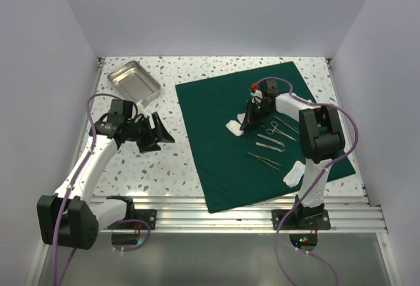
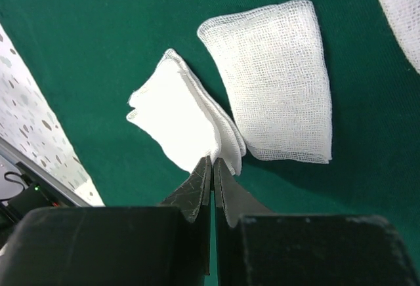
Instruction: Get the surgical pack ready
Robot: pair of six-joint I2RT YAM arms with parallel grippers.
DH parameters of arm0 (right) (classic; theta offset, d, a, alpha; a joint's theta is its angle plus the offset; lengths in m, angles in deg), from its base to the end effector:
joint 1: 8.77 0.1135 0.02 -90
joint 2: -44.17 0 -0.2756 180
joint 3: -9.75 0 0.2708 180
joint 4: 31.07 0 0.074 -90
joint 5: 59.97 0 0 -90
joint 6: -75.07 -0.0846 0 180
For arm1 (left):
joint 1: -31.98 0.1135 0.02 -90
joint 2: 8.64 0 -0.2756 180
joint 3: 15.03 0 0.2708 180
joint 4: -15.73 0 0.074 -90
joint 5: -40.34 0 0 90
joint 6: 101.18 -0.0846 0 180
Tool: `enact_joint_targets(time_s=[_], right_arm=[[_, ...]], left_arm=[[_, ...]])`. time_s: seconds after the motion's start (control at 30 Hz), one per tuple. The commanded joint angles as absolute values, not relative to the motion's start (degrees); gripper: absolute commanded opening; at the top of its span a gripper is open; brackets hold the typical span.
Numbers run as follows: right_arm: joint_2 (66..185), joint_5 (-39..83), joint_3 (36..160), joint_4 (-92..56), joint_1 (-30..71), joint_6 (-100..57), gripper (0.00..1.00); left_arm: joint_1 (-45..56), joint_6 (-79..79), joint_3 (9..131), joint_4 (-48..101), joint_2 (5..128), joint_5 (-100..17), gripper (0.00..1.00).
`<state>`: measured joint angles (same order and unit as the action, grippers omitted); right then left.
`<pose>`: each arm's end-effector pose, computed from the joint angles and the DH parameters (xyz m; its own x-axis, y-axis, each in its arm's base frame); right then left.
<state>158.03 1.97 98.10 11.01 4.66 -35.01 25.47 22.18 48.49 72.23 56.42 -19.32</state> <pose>0.4115 0.1392 0.1115 -0.9748 0.0787 -0.2088 -0.0476 0.8408 0.5393 0.2458 -0.0711 0.2314 -0.9039 -0.3745 -0.2064 -0.1599 0.7438 -0.6490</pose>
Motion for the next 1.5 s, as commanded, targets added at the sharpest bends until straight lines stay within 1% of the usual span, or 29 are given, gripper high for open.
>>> enact_joint_targets(time_s=[0.0, 0.73, 0.77, 0.8, 0.83, 1.03, 1.1, 1.2, 1.33, 1.37, 1.47], right_arm=[[156.75, 1.72, 98.39, 9.94, 4.33, -34.71, 0.00], [157.28, 3.57, 100.24, 10.82, 3.97, -34.36, 0.01], [157.46, 3.48, 100.42, 10.82, 3.89, -34.18, 0.04], [157.46, 3.31, 100.59, 11.00, 3.97, -34.18, 0.13], [157.55, 3.13, 100.77, 11.08, 3.97, -34.18, 0.19], [153.51, 3.22, 100.77, 12.84, 3.89, -34.62, 0.38], [151.23, 3.57, 99.63, 13.19, 3.89, -34.71, 0.40], [149.55, 3.48, 96.48, 12.24, 3.80, -34.97, 0.47], [149.55, 2.43, 94.01, 9.08, 3.80, -36.19, 0.51], [149.72, 1.99, 93.22, 8.28, 3.71, -36.55, 0.55], [150.68, 1.29, 92.60, 6.34, 3.80, -37.87, 0.59]], left_arm=[[25.47, 21.87, 48.31, 70.01, 56.75, -17.76, 0.74], [25.47, 21.52, 49.45, 70.01, 58.07, -17.15, 0.74], [25.47, 21.52, 49.45, 70.01, 58.07, -17.06, 0.74], [25.47, 21.52, 49.54, 70.01, 58.07, -17.06, 0.74], [25.47, 21.52, 49.54, 70.01, 58.24, -17.06, 0.74], [25.47, 21.60, 49.63, 70.01, 58.25, -16.88, 0.74], [25.47, 21.60, 49.45, 70.10, 58.16, -16.88, 0.74], [25.47, 21.69, 49.28, 70.10, 57.90, -16.88, 0.74], [25.47, 21.78, 48.93, 70.27, 57.81, -16.71, 0.74], [25.47, 21.78, 48.93, 70.28, 57.81, -16.71, 0.74], [25.47, 21.78, 49.01, 70.63, 57.28, -16.71, 0.74]])
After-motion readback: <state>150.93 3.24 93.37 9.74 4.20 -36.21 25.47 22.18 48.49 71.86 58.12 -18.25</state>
